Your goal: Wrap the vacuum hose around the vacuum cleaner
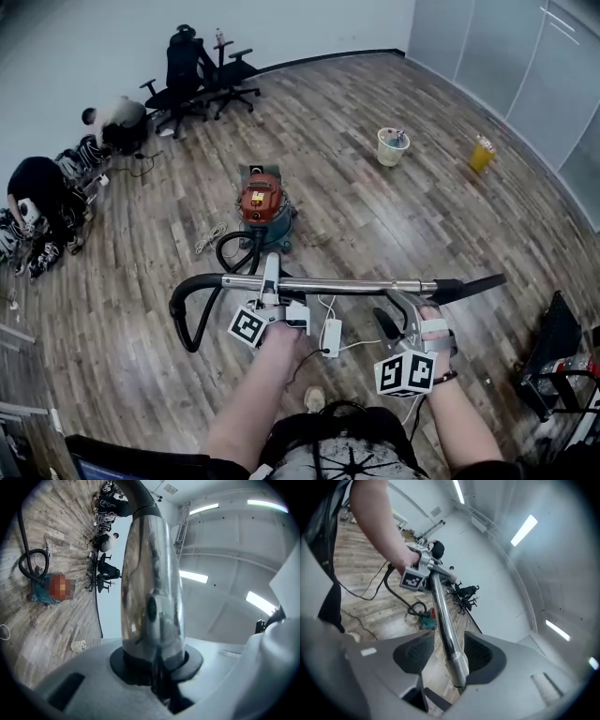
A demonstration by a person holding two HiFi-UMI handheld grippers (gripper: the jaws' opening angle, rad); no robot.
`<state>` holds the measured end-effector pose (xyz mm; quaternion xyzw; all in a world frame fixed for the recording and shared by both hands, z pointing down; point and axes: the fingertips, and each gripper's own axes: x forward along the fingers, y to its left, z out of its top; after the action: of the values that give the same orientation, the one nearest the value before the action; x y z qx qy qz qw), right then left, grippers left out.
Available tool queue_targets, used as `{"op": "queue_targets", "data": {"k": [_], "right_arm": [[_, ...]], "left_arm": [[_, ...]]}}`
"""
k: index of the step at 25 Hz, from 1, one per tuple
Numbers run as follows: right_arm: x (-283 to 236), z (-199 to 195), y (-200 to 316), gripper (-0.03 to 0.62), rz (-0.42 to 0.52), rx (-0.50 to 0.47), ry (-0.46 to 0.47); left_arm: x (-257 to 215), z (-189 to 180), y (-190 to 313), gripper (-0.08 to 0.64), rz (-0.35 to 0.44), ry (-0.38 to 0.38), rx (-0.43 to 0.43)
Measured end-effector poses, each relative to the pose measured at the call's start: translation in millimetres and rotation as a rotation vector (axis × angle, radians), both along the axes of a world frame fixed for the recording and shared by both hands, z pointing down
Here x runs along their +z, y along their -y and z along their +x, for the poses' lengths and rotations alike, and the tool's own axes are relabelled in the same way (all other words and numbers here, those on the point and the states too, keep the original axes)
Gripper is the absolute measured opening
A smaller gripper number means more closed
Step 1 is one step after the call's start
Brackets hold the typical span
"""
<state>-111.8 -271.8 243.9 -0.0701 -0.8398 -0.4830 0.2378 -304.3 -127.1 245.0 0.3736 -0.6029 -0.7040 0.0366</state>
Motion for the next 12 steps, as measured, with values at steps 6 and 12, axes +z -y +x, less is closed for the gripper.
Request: {"op": "queue_targets", "data": {"k": [6,12], "right_arm": [[31,-13,-39,0.207,-0.727,0.038,-0.12],[34,-40,-42,0.219,-1.494,0.092,-0.026]], "left_arm": [[-6,-32,-4,0.052,0.016,0.008,0.001],[-13,-36,-3,0.052,0.056,0.018,0.023]]}}
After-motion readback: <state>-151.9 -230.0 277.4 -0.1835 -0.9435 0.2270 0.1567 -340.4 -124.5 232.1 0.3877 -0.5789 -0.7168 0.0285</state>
